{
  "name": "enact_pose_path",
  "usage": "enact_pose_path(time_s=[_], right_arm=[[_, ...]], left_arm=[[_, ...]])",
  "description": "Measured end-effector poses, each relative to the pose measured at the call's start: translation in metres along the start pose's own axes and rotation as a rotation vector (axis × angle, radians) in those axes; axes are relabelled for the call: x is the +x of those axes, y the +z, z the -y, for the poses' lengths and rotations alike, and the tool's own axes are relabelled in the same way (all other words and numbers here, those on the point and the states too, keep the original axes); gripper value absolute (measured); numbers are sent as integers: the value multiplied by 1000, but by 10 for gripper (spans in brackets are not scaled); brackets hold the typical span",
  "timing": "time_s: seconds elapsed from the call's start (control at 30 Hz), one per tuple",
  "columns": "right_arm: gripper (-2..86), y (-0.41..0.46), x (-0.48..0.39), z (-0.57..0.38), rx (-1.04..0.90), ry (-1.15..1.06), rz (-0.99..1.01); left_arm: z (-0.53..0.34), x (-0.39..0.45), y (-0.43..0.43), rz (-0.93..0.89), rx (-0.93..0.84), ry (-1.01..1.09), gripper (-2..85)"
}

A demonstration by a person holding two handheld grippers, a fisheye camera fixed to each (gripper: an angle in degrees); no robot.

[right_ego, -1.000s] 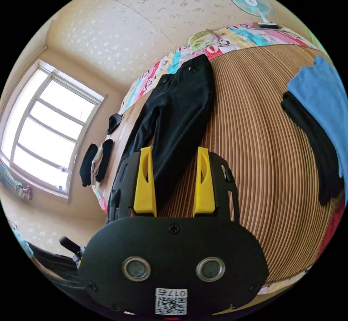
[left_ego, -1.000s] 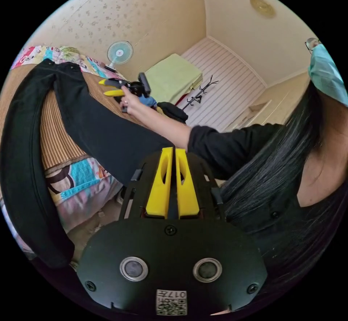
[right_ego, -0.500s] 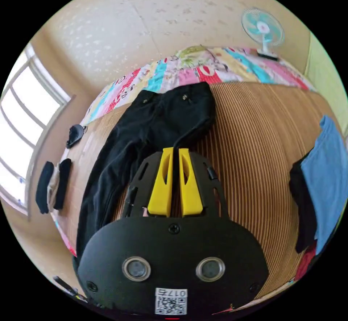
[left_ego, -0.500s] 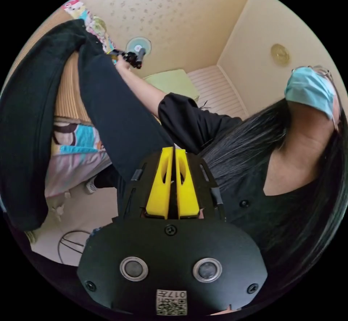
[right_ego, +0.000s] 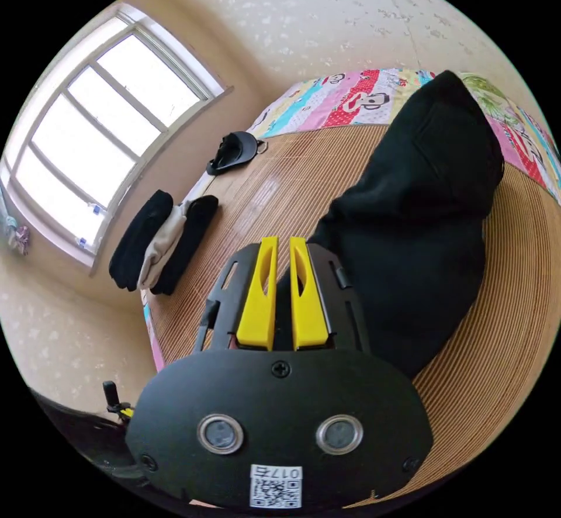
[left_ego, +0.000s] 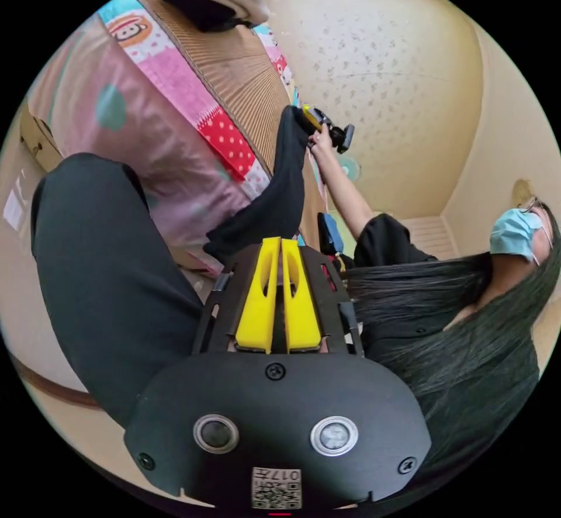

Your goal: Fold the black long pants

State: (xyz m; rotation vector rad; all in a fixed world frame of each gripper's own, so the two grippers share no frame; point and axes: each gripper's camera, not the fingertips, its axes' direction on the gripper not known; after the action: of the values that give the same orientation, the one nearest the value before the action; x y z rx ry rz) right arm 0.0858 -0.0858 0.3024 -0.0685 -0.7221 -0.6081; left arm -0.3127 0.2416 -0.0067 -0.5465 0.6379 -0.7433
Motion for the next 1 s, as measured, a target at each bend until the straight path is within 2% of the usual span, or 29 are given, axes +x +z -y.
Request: enact_pose_path(time_s=[0.13,0.33,0.43,0.5,0.57,0.77,0.83,0.9,1.0], right_arm=[[95,-34,-23,-94,11,-63,-41],[125,-75,-17,-243,64,154,-81],[116,-76,-19,-291,83,233,48],[92,-76,-26,-307,80,263,131],[60,-71,-38,-314,-13,267,134],[47,-122,-44,-351,-72,173,215],[53,-132,-35,-358,-98,179,178],[61,-151,-23,-362,-21,218,141],[85,-179,-4,-355,141,224,202]], left_arm=[[30,17,11,132,-7,111,47],[121,50,99,86,-149,328,110],[151,55,154,121,-243,350,109],[153,52,182,142,-331,327,79],[138,46,190,123,-317,258,63],[74,45,202,58,-428,191,67],[63,46,196,72,-377,187,83],[62,53,180,73,-264,215,92],[83,74,160,42,-120,276,95]])
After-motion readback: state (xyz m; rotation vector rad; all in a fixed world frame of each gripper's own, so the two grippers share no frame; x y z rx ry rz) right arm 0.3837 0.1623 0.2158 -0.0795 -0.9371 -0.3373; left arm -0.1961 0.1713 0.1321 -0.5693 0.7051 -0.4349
